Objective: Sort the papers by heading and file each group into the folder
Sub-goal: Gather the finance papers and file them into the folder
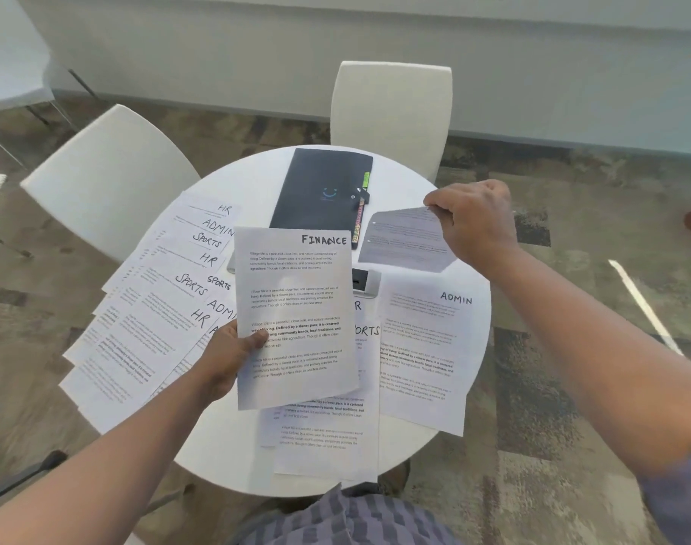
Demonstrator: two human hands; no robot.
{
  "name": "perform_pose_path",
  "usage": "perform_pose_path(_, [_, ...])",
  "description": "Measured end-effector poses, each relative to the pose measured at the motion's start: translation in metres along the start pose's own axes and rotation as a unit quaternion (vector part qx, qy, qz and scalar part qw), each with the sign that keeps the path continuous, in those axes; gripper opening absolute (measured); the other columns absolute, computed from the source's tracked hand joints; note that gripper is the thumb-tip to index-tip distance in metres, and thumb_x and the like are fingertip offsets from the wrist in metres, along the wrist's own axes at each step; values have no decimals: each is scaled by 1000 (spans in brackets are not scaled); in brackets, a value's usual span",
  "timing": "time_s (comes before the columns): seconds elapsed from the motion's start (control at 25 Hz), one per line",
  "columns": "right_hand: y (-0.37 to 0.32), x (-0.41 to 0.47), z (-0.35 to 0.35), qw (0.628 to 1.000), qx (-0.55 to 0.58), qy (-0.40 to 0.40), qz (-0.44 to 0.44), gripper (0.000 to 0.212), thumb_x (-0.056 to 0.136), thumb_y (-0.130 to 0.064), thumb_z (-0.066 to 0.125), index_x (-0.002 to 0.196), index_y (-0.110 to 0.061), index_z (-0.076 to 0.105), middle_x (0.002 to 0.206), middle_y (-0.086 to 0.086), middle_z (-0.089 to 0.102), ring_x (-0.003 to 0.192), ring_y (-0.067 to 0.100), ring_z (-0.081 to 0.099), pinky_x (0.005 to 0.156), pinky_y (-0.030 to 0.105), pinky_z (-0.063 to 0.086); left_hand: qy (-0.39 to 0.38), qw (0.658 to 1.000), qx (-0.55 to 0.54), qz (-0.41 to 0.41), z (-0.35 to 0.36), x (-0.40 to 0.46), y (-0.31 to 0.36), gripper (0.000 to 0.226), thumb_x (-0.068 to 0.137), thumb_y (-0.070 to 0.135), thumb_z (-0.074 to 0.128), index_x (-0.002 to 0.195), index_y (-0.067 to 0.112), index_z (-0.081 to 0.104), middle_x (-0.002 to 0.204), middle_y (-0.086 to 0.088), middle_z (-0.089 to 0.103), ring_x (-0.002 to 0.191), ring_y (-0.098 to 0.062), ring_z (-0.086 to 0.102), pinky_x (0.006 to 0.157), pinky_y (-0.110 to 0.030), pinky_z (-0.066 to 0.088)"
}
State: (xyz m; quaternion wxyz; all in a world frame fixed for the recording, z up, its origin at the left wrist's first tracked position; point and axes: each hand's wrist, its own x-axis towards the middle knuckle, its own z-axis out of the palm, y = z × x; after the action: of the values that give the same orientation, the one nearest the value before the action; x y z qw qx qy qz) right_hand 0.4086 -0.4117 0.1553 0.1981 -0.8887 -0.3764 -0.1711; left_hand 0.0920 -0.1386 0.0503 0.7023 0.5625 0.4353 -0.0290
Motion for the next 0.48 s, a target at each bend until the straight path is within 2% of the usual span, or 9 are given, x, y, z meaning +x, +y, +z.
perform_pose_path(0.16, [-14, 14, -30, 1000, 10, -1, -22, 21, 96, -14, 59, 97, -23, 77, 91, -4, 77, 83, 28, 70, 90, 44, 40, 23, 999, 30, 28, -4, -2, 7, 29, 97, 6, 67, 126, 7, 65, 116, -16, 75, 104, -39, 73, 90, -53, 59])
perform_pose_path(0.24, [-26, 25, -52, 998, 19, -53, -37, 21, 97, -16, 57, 100, -23, 76, 95, -2, 76, 85, 31, 70, 85, 46, 48, 48, 996, 61, 50, -3, -5, 14, 24, 98, 7, 66, 121, 10, 68, 111, -14, 77, 99, -37, 75, 88, -52, 60])
perform_pose_path(0.36, [-46, 37, -80, 990, 8, -139, -21, 21, 99, -19, 55, 104, -26, 75, 102, -2, 75, 94, 31, 66, 84, 43, 49, 85, 987, 109, 86, 2, -11, 28, 18, 99, 8, 64, 115, 12, 71, 103, -9, 79, 94, -35, 75, 83, -46, 61])
perform_pose_path(0.48, [-63, 36, -84, 978, 97, -185, 27, 13, 98, -24, 61, 100, -25, 74, 95, -5, 74, 95, 25, 63, 84, 39, 51, 81, 980, 143, 116, 11, -21, 43, 14, 99, 11, 64, 109, 17, 72, 98, -2, 80, 92, -29, 76, 82, -43, 61])
